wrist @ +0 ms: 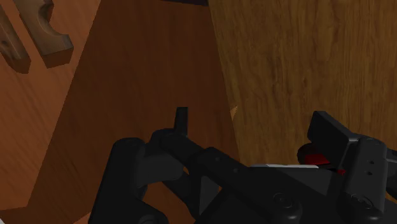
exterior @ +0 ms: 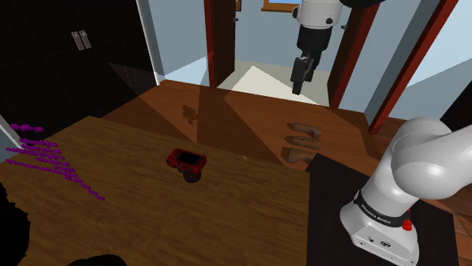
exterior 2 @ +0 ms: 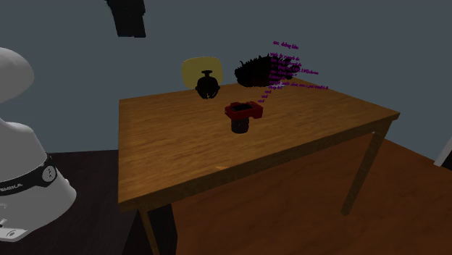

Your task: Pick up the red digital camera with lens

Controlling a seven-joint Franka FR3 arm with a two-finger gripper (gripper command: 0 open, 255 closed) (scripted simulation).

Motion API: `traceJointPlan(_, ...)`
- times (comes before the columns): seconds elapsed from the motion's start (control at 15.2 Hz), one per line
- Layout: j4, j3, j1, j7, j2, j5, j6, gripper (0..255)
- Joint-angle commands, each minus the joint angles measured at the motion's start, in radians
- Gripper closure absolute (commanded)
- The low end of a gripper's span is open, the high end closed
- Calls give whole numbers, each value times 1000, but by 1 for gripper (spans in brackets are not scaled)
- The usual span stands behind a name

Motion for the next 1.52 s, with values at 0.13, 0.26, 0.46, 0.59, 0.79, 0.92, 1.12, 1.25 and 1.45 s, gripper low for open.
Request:
traceJointPlan(0.13,14,24,9,28,65,16,43,0)
traceJointPlan(0.26,33,47,16,55,134,29,83,0)
traceJointPlan(0.46,71,80,26,96,240,44,139,0)
traceJointPlan(0.59,103,101,31,122,313,51,172,0)
traceJointPlan(0.79,159,132,39,162,425,54,216,0)
traceJointPlan(0.92,203,151,43,189,501,52,240,0)
traceJointPlan(1.12,277,177,51,231,617,42,269,0)
traceJointPlan(1.25,333,192,59,258,696,32,282,0)
traceJointPlan(1.45,427,209,73,299,815,11,294,0)
